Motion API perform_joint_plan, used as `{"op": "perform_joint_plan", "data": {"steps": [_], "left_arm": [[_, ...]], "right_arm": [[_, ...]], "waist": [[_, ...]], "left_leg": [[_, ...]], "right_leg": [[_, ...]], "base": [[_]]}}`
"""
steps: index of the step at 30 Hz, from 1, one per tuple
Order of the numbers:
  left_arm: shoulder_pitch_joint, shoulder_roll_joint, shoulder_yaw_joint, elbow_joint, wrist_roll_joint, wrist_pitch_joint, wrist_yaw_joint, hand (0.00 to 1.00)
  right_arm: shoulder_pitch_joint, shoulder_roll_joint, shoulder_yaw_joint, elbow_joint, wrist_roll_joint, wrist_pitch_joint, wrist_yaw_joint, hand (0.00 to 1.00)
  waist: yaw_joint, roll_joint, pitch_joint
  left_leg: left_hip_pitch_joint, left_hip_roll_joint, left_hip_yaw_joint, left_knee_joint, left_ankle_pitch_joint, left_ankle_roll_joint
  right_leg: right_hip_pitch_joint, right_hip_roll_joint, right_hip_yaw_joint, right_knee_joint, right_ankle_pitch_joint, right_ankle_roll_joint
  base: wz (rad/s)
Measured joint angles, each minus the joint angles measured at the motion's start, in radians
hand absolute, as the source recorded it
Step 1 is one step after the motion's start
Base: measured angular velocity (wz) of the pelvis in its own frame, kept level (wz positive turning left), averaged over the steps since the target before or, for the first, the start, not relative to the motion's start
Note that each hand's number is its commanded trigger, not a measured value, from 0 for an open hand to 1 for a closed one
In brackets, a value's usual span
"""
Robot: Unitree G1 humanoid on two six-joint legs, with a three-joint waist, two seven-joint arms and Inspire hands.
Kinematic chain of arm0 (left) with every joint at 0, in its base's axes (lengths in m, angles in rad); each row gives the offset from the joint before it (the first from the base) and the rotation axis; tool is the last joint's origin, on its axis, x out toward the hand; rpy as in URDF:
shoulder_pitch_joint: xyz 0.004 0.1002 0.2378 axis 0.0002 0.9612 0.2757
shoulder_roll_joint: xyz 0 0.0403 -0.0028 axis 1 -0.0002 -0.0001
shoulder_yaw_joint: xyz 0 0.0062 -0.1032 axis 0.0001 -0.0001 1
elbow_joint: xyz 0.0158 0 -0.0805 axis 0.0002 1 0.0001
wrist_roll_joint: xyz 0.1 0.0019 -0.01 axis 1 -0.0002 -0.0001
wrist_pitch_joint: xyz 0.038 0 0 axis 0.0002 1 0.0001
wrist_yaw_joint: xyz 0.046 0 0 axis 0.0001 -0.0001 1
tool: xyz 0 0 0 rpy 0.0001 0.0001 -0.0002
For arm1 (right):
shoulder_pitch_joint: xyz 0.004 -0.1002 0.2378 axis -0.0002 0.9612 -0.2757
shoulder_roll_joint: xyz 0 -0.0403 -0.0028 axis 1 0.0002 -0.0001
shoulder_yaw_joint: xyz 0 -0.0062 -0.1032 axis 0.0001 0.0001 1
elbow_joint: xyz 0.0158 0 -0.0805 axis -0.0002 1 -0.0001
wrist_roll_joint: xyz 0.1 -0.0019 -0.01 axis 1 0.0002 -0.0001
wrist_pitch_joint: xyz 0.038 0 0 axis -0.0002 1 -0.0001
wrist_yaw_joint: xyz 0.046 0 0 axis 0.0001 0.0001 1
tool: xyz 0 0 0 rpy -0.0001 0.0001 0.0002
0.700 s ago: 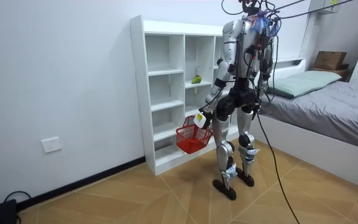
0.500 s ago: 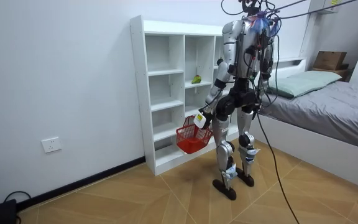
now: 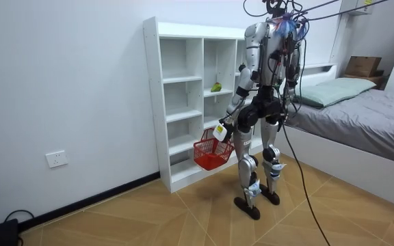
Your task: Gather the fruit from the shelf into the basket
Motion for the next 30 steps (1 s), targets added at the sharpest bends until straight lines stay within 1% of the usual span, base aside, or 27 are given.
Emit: {"op": "perform_joint_plan", "data": {"steps": [4,7,10,12,13,16,18,20,21,23,27,30], "left_arm": [[-0.006,0.000,-0.010,0.001,-0.020,-0.004,0.000,1.00],[-0.006,0.000,-0.025,0.002,-0.022,-0.015,0.012,1.00],[-0.006,0.000,-0.026,0.003,-0.033,-0.030,0.017,1.00],[-0.004,0.001,-0.025,0.003,-0.039,-0.044,0.020,1.00],[-0.004,0.001,-0.024,0.002,-0.039,-0.045,0.021,1.00],[-0.004,0.001,-0.024,-0.001,-0.039,-0.046,0.022,1.00],[0.006,0.001,-0.025,-0.024,-0.039,-0.049,0.031,1.00],[0.011,0.001,-0.025,-0.041,-0.039,-0.057,0.037,1.00],[0.014,0.001,-0.025,-0.045,-0.039,-0.062,0.037,1.00],[0.015,0.002,-0.033,-0.063,-0.039,-0.073,0.039,1.00],[0.028,0.001,-0.041,-0.095,-0.039,-0.083,0.039,1.00],[0.034,0.001,-0.041,-0.098,-0.039,-0.084,0.038,1.00]], "right_arm": [[0.002,0.000,0.019,-0.007,0.020,-0.003,-0.019,0.00],[0.010,0.000,0.032,-0.024,0.020,-0.013,-0.034,0.00],[0.023,0.000,0.036,-0.061,-0.004,-0.023,-0.051,0.00],[0.044,0.001,0.036,-0.116,-0.066,-0.033,-0.070,0.00],[0.051,0.001,0.036,-0.135,-0.080,-0.035,-0.075,0.00],[0.090,0.001,0.036,-0.245,-0.133,-0.039,-0.111,0.00],[0.138,0.003,0.036,-0.368,-0.194,-0.042,-0.141,0.00],[0.162,0.005,0.037,-0.449,-0.236,-0.046,-0.156,0.00],[0.166,0.006,0.037,-0.471,-0.247,-0.047,-0.160,0.00],[0.179,0.011,0.044,-0.526,-0.256,-0.069,-0.181,0.00],[0.203,0.021,0.046,-0.587,-0.257,-0.077,-0.193,0.00],[0.247,0.023,0.046,-0.686,-0.252,-0.079,-0.218,0.00]], "waist": [[0.000,0.000,0.0003],[-0.002,0.000,0.0002],[-0.001,-0.001,-0.0001],[-0.001,-0.004,-0.0002],[0.000,-0.005,-0.0012],[0.001,-0.006,-0.0009],[0.001,-0.005,-0.0009],[0.002,-0.002,-0.0011],[0.001,-0.002,-0.0012],[-0.001,-0.001,-0.0015],[-0.001,0.004,-0.0049],[-0.002,0.011,-0.0063]], "left_leg": [[-0.001,0.000,0.002,-0.002,0.000,0.000],[-0.005,0.000,0.002,-0.005,0.000,0.000],[-0.007,0.000,0.003,-0.005,0.000,0.000],[-0.011,0.000,0.004,-0.004,0.000,0.000],[-0.010,0.000,0.004,-0.004,0.000,0.000],[-0.008,0.001,0.008,-0.003,0.000,0.000],[-0.011,0.002,0.013,-0.003,0.000,0.000],[-0.014,0.004,0.021,-0.003,0.000,0.000],[-0.015,0.005,0.024,-0.004,0.000,0.000],[-0.023,0.005,0.026,-0.004,0.000,0.000],[-0.026,0.006,0.027,-0.004,0.000,0.000],[-0.026,0.007,0.028,-0.004,0.000,0.000]], "right_leg": [[-0.002,0.000,0.001,0.000,0.000,0.000],[-0.002,0.000,0.000,0.000,0.000,0.000],[-0.004,0.000,0.000,0.000,0.000,0.000],[-0.008,0.000,0.001,0.001,0.000,0.000],[-0.010,0.000,0.001,0.002,0.000,0.000],[-0.012,0.000,0.002,0.003,0.000,0.000],[-0.018,0.001,0.004,0.006,0.001,0.000],[-0.029,0.003,0.014,0.014,0.001,0.000],[-0.033,0.003,0.016,0.016,0.001,0.000],[-0.038,0.005,0.022,0.017,0.002,-0.001],[-0.041,0.006,0.026,0.016,0.002,-0.002],[-0.037,0.006,0.026,0.018,0.003,-0.002]], "base": [[0.00],[0.00],[0.00],[0.00],[0.00],[-0.02],[-0.06],[-0.12],[-0.15],[-0.06],[0.00],[0.00]]}}
